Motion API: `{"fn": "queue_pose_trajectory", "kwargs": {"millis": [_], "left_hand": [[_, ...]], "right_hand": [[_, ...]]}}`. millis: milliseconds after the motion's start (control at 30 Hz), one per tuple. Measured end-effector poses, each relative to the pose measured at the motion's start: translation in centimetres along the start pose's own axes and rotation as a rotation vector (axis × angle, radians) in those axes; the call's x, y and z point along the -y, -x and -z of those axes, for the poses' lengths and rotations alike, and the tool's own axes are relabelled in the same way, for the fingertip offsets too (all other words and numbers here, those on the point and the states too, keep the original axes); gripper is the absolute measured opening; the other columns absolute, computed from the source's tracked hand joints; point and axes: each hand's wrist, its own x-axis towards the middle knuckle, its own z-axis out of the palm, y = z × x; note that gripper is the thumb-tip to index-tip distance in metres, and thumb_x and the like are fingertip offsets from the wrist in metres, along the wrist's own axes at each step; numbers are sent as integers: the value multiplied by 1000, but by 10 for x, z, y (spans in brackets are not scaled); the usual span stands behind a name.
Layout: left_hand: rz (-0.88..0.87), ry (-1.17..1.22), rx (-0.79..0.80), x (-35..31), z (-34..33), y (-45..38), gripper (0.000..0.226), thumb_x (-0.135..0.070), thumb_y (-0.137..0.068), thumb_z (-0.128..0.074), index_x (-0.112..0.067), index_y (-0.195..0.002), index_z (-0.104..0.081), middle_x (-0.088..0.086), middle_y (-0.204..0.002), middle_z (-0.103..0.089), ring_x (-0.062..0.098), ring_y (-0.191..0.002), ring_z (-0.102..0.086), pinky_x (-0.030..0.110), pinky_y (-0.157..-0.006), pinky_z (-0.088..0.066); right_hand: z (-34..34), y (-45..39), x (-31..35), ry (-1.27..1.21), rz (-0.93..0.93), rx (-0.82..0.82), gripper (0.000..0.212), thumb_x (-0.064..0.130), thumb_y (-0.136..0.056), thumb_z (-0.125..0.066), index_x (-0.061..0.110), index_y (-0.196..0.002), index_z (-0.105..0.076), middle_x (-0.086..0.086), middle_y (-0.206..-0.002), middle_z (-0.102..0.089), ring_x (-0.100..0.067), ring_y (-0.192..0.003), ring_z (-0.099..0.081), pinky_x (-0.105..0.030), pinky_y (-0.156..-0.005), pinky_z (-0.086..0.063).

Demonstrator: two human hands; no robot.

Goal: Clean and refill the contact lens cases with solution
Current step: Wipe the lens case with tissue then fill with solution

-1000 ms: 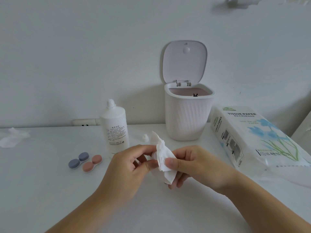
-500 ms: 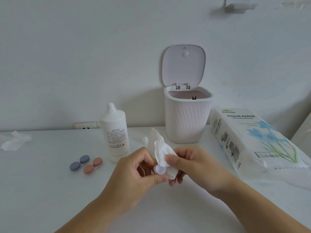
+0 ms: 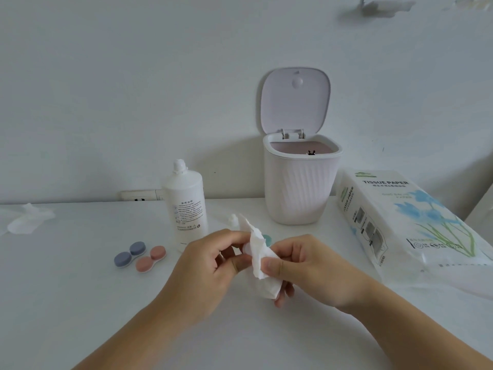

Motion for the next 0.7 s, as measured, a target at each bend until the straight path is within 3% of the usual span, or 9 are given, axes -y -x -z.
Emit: {"fn": "queue_pose_trajectory", "kwargs": {"millis": [100, 233, 400, 567, 700], "left_hand": [[61, 58, -38, 2, 1, -1, 23, -30, -74, -86, -44, -86, -73, -14, -69, -65, 3, -58, -52, 13, -57, -42], [105, 165, -56, 6, -3, 4, 36, -52, -60, -90, -31, -79, -67, 5, -71, -70, 33, -65, -60, 44, -59, -50], [75, 174, -30, 1, -14, 7, 41, -58, -65, -79, -29, -77, -53, 8, -69, -66, 28, -60, -53, 35, -54, -42], [41, 144, -28, 4, -6, 4, 28, -40, -76, -85, -33, -82, -59, 2, -70, -65, 24, -59, -51, 35, -55, -44], [27, 101, -55, 5, 0, 1, 16, -33, -80, -73, -44, -88, -66, -7, -69, -62, 17, -61, -53, 29, -57, -45]], "right_hand": [[0, -1, -2, -5, 1, -27, 25, 30, -95, -62, 9, -86, -72, -12, -72, -73, -19, -60, -65, -23, -57, -43], [-1, -4, -3, -56, 37, -65, 29, 30, -98, -59, 6, -86, -71, -7, -66, -69, -16, -56, -60, -15, -57, -38], [-5, -6, -2, -101, 82, -147, 29, 36, -97, -58, 19, -79, -73, -6, -65, -68, -18, -56, -60, -14, -57, -39], [-1, -4, 1, -96, 51, -135, 28, 36, -96, -60, 20, -77, -73, -6, -64, -67, -18, -54, -59, -14, -56, -41], [-2, -1, 3, -87, 35, -63, 26, 31, -97, -61, 15, -81, -74, -1, -59, -67, -11, -50, -57, -12, -53, -43]]}}
